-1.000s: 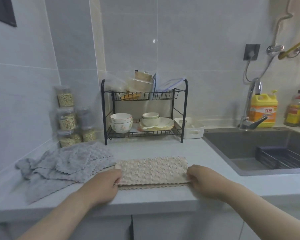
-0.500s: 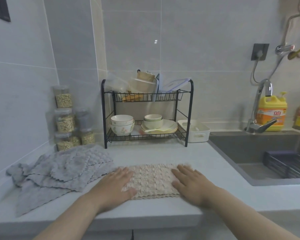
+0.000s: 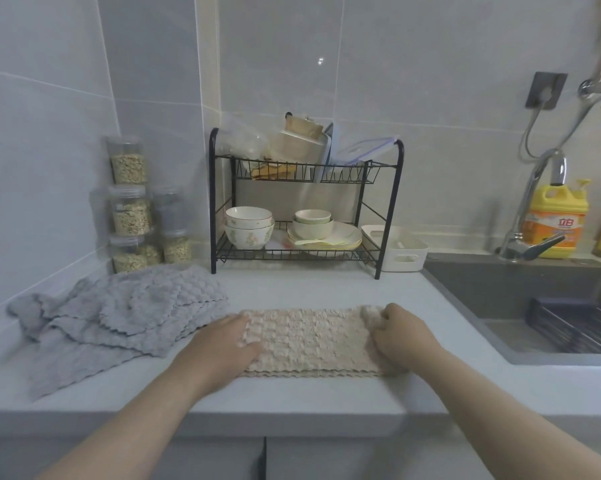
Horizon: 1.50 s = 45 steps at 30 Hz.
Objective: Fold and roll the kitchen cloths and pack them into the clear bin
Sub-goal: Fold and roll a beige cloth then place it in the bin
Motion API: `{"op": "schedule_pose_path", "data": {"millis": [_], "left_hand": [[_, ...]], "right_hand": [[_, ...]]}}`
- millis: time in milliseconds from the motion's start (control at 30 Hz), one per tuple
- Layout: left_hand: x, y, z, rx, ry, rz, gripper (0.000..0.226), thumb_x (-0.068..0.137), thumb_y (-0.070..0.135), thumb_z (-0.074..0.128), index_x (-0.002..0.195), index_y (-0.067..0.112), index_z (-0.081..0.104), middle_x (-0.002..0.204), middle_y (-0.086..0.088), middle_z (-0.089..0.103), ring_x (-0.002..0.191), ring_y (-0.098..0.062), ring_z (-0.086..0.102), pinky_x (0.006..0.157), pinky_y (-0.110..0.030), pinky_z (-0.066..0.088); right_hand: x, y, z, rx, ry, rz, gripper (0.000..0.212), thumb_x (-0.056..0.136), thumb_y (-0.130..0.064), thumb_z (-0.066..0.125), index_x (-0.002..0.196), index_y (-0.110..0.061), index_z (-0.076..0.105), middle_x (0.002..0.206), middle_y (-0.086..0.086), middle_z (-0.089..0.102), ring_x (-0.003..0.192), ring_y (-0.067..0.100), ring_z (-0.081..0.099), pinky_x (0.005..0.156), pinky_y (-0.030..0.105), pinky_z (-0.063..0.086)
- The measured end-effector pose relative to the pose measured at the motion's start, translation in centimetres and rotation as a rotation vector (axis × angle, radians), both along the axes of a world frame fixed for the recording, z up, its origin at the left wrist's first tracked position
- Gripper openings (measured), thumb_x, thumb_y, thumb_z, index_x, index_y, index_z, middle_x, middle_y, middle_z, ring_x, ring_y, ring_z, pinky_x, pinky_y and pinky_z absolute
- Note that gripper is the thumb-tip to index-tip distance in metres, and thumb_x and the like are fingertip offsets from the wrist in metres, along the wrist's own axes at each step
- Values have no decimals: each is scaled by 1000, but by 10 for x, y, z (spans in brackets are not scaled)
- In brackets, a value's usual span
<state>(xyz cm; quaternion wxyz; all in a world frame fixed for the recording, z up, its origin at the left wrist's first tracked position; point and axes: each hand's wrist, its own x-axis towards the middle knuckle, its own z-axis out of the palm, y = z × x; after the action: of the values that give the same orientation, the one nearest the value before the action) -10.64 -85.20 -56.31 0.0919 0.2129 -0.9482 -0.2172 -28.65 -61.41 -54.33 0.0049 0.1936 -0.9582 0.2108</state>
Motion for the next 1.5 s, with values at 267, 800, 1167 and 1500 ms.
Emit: {"op": "schedule_pose_path", "data": {"millis": [267, 800, 1167, 1500], "left_hand": [[0, -4, -2, -2, -6, -65, 72, 86, 70, 39, 148, 35, 27, 155, 12, 27, 144, -12, 19, 118, -38, 18], [0, -1, 5, -105, -94, -148, 94, 60, 88, 31, 143, 47, 30, 148, 8, 36, 139, -21, 28, 114, -39, 22], [7, 5, 10, -163, -63, -275, 72, 86, 61, 47, 145, 55, 5, 160, 13, 5, 147, -13, 10, 119, -39, 12], [-12, 30, 10, 149, 216, -70, 26, 96, 36, 45, 75, 22, 53, 70, 6, 59, 67, -15, 57, 59, -31, 39]], "right_hand": [[-5, 30, 48, -359, -219, -97, 45, 85, -13, 53, 128, -20, 41, 90, 14, 61, 69, 32, 62, 47, 29, 46], [66, -106, 57, 5, -127, 469, 27, 79, -24, 51, 104, -14, 56, 104, 4, 58, 100, 27, 56, 77, 30, 43], [72, -52, 37, -403, -99, 447, 46, 75, -33, 53, 120, -26, 58, 113, -12, 59, 92, 10, 57, 84, 27, 44], [71, -18, -9, -114, 90, 282, 43, 78, -64, 52, 101, -28, 51, 98, -4, 62, 98, 27, 55, 80, 34, 44]]}}
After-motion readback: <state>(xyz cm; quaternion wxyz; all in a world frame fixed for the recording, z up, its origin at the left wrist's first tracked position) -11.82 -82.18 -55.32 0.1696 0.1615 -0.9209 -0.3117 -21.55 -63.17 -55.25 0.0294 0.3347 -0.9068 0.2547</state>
